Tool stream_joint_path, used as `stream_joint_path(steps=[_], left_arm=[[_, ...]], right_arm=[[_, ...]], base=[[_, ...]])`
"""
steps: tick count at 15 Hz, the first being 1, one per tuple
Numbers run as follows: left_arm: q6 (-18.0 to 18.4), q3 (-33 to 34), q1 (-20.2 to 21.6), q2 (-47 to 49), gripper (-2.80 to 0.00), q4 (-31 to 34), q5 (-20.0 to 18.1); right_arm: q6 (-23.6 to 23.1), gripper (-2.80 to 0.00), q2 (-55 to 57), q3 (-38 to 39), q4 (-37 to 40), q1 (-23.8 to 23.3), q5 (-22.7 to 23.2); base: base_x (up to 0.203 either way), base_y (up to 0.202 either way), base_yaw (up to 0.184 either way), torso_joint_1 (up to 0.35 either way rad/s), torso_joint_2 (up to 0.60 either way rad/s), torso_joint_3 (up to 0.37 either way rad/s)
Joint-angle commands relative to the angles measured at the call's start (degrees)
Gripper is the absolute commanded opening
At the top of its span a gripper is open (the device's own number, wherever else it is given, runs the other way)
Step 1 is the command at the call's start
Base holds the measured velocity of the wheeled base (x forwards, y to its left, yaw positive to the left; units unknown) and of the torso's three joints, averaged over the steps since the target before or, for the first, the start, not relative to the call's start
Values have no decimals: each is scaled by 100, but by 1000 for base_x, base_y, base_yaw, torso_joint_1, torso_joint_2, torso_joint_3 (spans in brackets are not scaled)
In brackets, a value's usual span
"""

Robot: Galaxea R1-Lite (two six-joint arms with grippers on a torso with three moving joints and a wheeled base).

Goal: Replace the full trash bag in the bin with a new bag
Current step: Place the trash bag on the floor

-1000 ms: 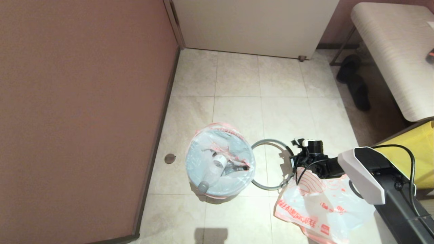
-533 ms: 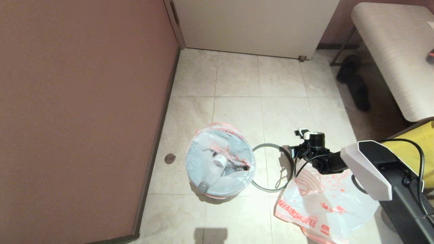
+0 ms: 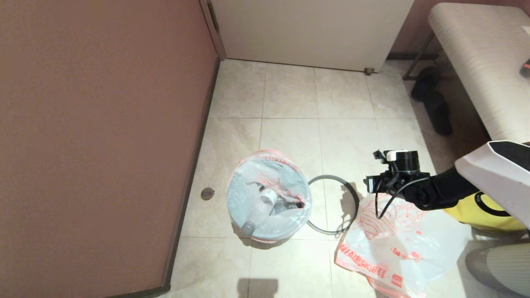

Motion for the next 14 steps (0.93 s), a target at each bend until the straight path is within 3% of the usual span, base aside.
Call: stream_joint_path(steps=[1,7,14], left_arm=[[-2,0,-2,-2,-280,0,0],[-2,0,-2,-2,-280,0,0],[-2,0,-2,-2,-280,0,0]], right_arm=[[9,-280,-792,375,31,276,-102],[451,-280,-1133,59,1413,1626,-547],[484,-280,-1002,-204,2144,2013,-550]], base=[[0,0,0,0,0,0],[0,0,0,0,0,0],[0,0,0,0,0,0]])
